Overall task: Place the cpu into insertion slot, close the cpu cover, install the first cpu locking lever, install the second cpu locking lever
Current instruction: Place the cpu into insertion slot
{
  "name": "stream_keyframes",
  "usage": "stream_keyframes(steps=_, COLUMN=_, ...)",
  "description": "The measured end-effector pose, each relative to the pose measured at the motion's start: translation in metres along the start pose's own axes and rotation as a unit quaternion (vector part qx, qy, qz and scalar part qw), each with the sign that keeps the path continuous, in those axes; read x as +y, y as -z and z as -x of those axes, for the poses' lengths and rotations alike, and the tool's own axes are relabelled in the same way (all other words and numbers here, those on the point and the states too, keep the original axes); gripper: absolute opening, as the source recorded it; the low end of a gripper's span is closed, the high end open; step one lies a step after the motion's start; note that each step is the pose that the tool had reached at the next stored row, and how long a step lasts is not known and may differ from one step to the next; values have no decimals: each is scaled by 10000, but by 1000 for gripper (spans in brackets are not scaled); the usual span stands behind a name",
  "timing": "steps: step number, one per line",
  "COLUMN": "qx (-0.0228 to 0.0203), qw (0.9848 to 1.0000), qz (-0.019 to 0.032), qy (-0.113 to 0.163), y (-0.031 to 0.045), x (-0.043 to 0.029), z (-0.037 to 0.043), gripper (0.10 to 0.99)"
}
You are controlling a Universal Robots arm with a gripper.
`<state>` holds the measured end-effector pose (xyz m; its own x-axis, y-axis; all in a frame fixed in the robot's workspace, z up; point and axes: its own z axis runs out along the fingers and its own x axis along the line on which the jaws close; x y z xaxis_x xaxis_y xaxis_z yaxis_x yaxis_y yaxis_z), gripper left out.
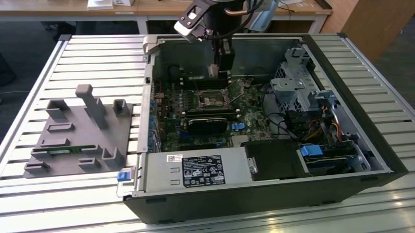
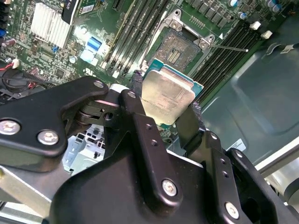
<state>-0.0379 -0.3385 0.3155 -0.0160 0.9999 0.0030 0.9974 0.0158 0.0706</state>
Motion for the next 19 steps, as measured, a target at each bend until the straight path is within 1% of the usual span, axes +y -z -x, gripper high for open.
stream_keyframes(steps=5, qx=0, qw=10000, qz=-8, qy=1, y=-23, x=-1, z=0, gripper=533)
stream_keyframes(steps=19, qx=1, qw=10000, qz=-8, qy=3, y=-68, x=-5, z=0, gripper=533)
